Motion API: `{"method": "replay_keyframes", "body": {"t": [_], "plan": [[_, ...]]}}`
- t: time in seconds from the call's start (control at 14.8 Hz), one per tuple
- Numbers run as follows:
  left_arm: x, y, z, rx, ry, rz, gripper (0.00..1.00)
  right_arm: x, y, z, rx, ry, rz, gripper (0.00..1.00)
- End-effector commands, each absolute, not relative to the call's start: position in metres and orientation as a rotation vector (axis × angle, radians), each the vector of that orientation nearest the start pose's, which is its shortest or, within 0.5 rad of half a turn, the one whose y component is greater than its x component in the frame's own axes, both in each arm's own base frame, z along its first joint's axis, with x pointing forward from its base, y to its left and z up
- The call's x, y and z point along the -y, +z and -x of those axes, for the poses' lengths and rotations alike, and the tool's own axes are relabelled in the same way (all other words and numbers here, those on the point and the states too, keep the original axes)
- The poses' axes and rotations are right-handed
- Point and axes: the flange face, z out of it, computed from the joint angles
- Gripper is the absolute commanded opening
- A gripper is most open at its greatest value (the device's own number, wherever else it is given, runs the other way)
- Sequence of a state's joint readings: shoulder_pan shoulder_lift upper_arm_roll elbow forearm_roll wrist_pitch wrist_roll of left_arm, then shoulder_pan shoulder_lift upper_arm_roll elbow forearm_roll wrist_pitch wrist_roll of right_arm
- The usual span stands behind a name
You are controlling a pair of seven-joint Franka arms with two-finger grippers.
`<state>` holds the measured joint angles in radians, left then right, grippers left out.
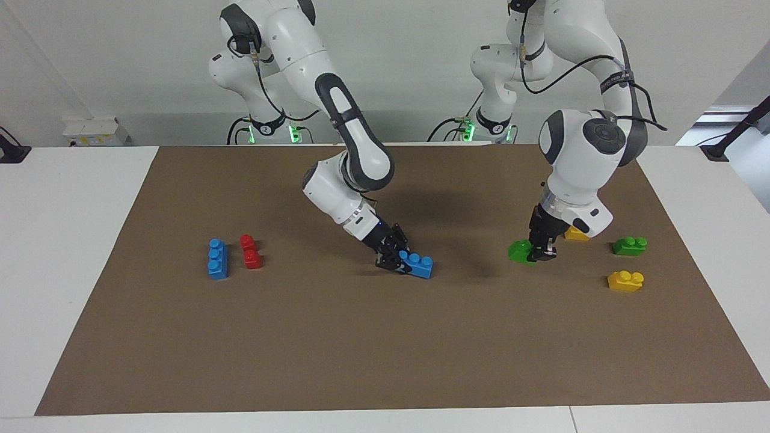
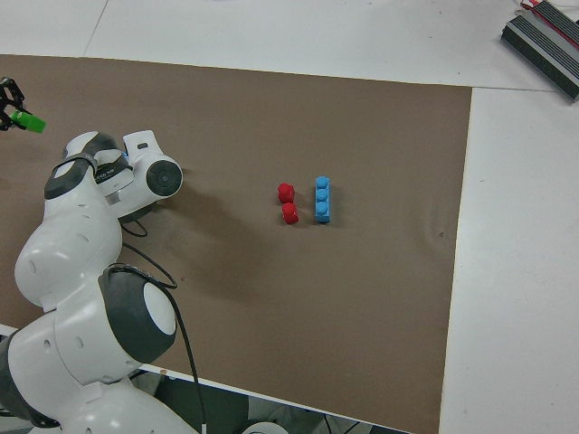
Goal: Remove green block with left arm and hold with right
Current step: 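Pull the green block away while the right gripper carries the blue block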
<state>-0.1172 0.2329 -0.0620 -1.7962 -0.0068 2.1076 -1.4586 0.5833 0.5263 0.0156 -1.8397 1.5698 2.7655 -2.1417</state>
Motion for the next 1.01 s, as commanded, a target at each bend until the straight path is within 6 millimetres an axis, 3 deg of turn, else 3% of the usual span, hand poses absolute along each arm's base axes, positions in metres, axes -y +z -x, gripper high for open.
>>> {"method": "replay_keyframes", "body": {"t": [0.0,0.27,0.61,0.74,0.94], "plan": [[0.089,0.422,-0.612,1.827,-0.088,2.651,0.0,-0.317,0.28,-0.569,1.643,-1.023,1.965,0.15],[0.054,0.4,-0.602,1.647,-0.171,2.76,0.0,-0.283,0.332,-0.587,1.695,-0.895,1.917,0.15],[0.026,0.391,-0.602,1.555,-0.258,2.738,0.0,-0.25,0.363,-0.554,1.753,-0.782,1.871,0.15],[0.016,0.382,-0.601,1.527,-0.286,2.757,0.0,-0.216,0.377,-0.546,1.814,-0.699,1.837,0.15],[-0.014,0.378,-0.604,1.472,-0.348,2.753,0.0,-0.172,0.379,-0.511,1.806,-0.647,1.874,0.15]]}}
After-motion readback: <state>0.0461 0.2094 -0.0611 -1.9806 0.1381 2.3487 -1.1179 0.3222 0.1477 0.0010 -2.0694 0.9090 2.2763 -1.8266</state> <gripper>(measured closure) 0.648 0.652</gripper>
